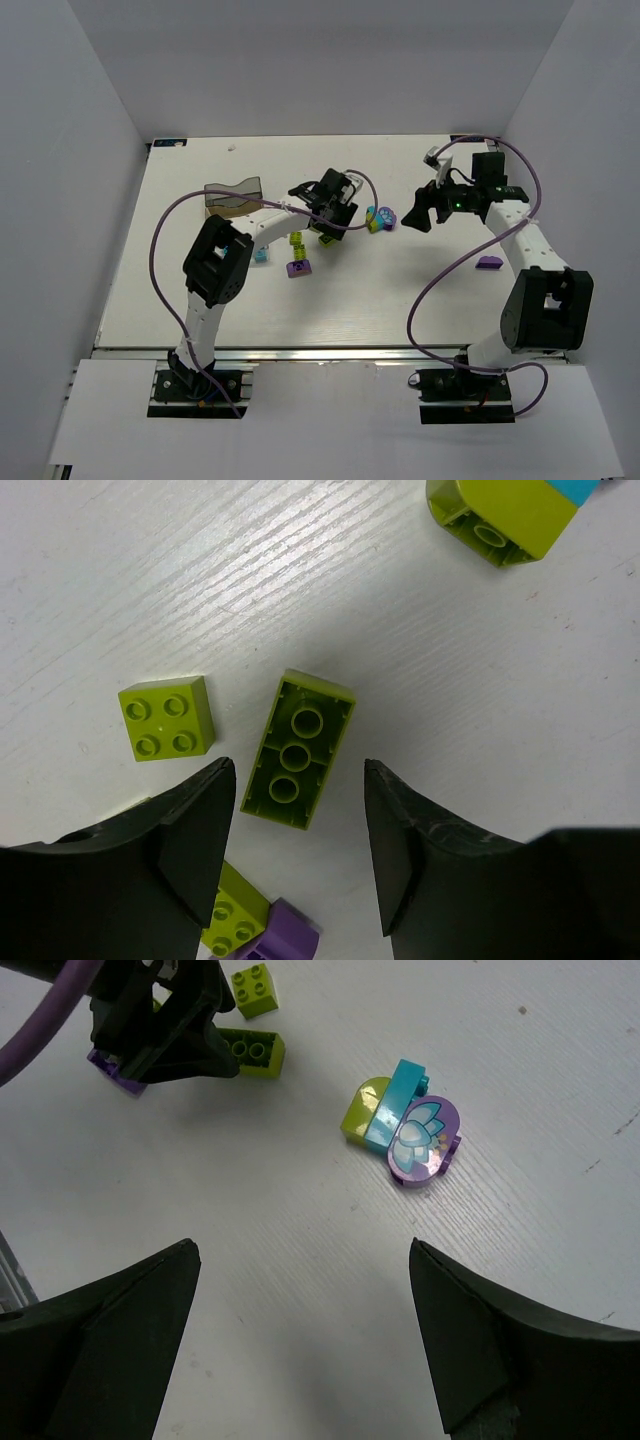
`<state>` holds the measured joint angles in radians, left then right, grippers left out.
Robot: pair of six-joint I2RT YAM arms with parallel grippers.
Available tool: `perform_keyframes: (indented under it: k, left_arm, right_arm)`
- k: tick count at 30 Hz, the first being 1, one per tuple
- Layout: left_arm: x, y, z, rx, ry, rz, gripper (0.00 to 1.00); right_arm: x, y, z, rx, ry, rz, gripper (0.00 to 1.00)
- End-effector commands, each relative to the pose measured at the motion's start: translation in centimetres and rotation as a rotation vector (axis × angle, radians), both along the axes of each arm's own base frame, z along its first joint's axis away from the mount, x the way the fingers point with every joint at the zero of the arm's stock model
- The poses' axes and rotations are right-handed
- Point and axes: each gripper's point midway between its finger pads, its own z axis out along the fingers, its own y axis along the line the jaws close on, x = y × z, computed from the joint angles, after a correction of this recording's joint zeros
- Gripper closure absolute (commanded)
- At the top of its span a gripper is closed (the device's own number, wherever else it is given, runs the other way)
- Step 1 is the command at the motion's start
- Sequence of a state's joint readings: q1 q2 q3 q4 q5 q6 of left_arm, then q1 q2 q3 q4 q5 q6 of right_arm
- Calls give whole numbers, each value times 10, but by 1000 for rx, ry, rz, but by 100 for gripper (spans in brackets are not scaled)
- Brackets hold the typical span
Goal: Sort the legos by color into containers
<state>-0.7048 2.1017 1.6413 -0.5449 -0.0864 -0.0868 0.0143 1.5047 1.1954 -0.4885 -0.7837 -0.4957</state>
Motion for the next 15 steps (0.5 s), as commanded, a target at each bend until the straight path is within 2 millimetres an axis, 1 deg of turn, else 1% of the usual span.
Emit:
perform_keyframes:
  k: [1, 2, 3, 4, 5, 6, 7, 8, 9, 10, 11, 12, 13, 14, 15]
  left_arm:
    - [11, -14, 39, -69, -81, -9, 36]
    - [11, -14, 42, -74, -83, -3, 36]
    - [12, -13, 48, -90, -91, 12, 36]
    - [11, -13, 52, -98, -96, 21, 36]
    - [11, -13, 57, -109, -104, 32, 36]
    - [10, -13, 62, -129, -102, 54, 36]
    - [8, -11, 72, -150, -116, 65, 35]
    - [6, -10, 77, -169, -119, 86, 35]
    - [5, -9, 81, -185, -123, 97, 35]
    - [1, -7, 89, -207, -132, 103, 34]
    - [-2, -7, 91, -223, -126, 114, 34]
    - [-4, -6, 92, -230, -123, 120, 34]
    - [-8, -4, 93, -234, -116, 124, 34]
    - [-11, -2, 93, -237, -107, 131, 34]
    - [-14, -2, 95, -253, -96, 144, 34]
  right_arm:
    - [13, -3, 0, 1, 34, -33, 11]
    - [18, -3, 2, 0, 40, -44, 11]
    - [20, -4, -1, -2, 62, -54, 11]
    - [24, -6, -10, -7, 102, -71, 11]
    - [26, -6, -12, -11, 118, -75, 11]
    - [29, -7, -10, -15, 134, -77, 11]
    - [31, -8, -19, -26, 156, -70, 11]
    - [37, -7, -13, -31, 137, -57, 10]
    - [35, -8, -21, -43, 170, -47, 11]
    - [36, -8, -21, -45, 163, -28, 11]
    - [38, -7, -20, -59, 131, 12, 11]
    - [43, -7, -11, -63, 92, 37, 11]
    - [38, -3, -13, -51, 101, 78, 11]
    - [38, -1, -9, -52, 75, 118, 11]
    - [40, -2, -7, -85, -14, 199, 10]
